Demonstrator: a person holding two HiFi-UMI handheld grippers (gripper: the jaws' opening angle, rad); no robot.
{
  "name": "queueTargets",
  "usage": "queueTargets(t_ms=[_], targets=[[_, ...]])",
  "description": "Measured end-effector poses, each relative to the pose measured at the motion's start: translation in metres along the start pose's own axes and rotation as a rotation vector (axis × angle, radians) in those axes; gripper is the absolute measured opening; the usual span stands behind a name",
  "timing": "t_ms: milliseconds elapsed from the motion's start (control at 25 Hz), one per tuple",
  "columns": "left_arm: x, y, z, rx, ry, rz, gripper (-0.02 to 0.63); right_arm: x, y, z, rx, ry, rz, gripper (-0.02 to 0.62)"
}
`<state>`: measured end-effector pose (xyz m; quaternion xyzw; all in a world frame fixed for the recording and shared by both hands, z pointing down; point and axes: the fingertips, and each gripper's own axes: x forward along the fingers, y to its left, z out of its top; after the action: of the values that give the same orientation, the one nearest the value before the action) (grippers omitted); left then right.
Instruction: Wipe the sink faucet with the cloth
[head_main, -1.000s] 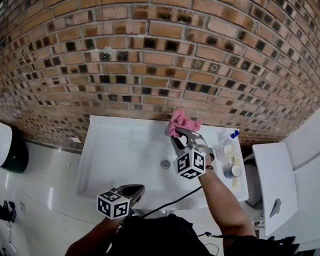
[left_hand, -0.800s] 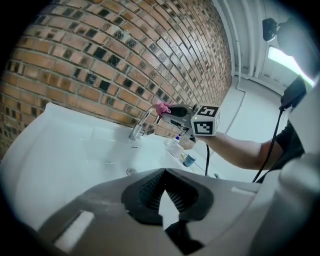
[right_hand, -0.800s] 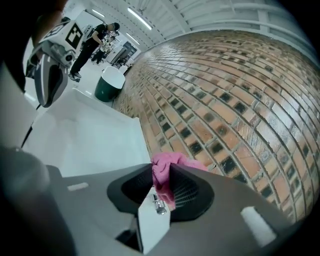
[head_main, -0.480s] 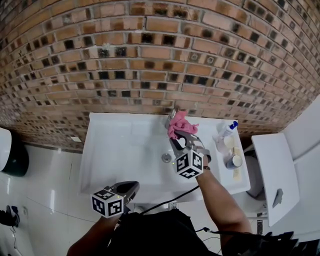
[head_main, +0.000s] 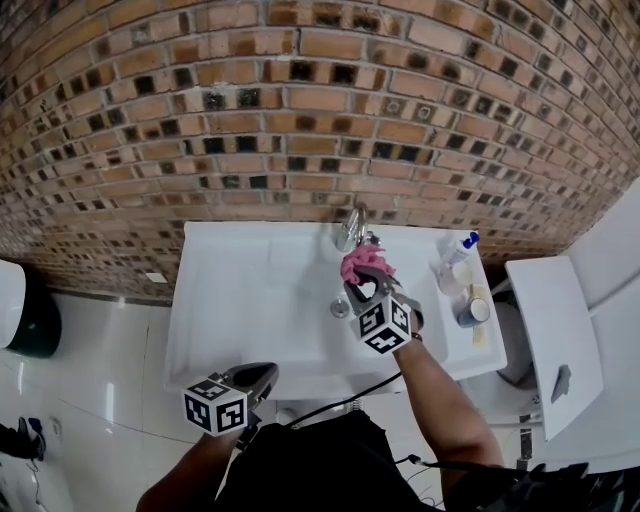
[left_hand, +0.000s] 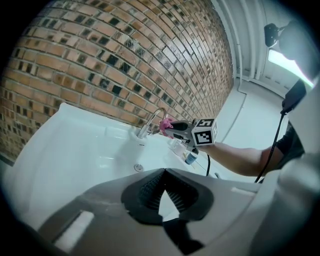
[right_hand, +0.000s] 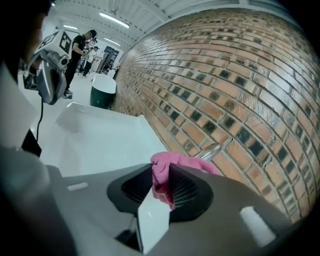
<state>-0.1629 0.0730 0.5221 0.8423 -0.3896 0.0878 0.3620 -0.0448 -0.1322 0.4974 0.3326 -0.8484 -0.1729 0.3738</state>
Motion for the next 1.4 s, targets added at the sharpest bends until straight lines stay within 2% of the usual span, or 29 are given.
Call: queueTargets(t_ms=[160, 280, 400, 560, 640, 720, 800, 1080, 1400], targets=[[0.007, -0.003, -0.002, 0.018, 0.027, -0.037, 0.006, -0.015, 0.017, -0.003, 0.111, 0.010, 0.045, 0.097], [0.019, -0.009, -0.004, 0.034, 0.052, -0.072, 0.006, -0.036, 0.031, -0.006, 0.235, -0.013, 0.095, 0.100], [0.031, -0.018, -0.001, 0.042, 0.063, -0.097, 0.006, -0.059, 0.045, -0.010, 0.426, -0.062, 0.172, 0.100], [0.043, -0.029, 0.002, 0.039, 0.053, -0.104, 0.006, -0.091, 0.053, -0.017, 0.761, -0.156, 0.265, 0.100], [0.048, -0.031, 0.002, 0.035, 0.051, -0.094, 0.006, -0.102, 0.050, -0.021, 0.872, -0.189, 0.280, 0.101], [0.054, -0.033, 0.001, 0.028, 0.051, -0.081, 0.006, -0.113, 0.047, -0.025, 0.938, -0.209, 0.290, 0.102], [0.060, -0.037, -0.001, 0.015, 0.055, -0.069, 0.006, -0.126, 0.042, -0.025, 0.975, -0.232, 0.302, 0.102], [0.079, -0.054, -0.004, -0.007, 0.057, -0.035, 0.006, -0.159, 0.039, -0.037, 1.004, -0.277, 0.353, 0.101], [0.094, -0.061, -0.014, -0.054, 0.043, -0.011, 0.003, -0.168, 0.064, -0.068, 1.020, -0.235, 0.426, 0.100]])
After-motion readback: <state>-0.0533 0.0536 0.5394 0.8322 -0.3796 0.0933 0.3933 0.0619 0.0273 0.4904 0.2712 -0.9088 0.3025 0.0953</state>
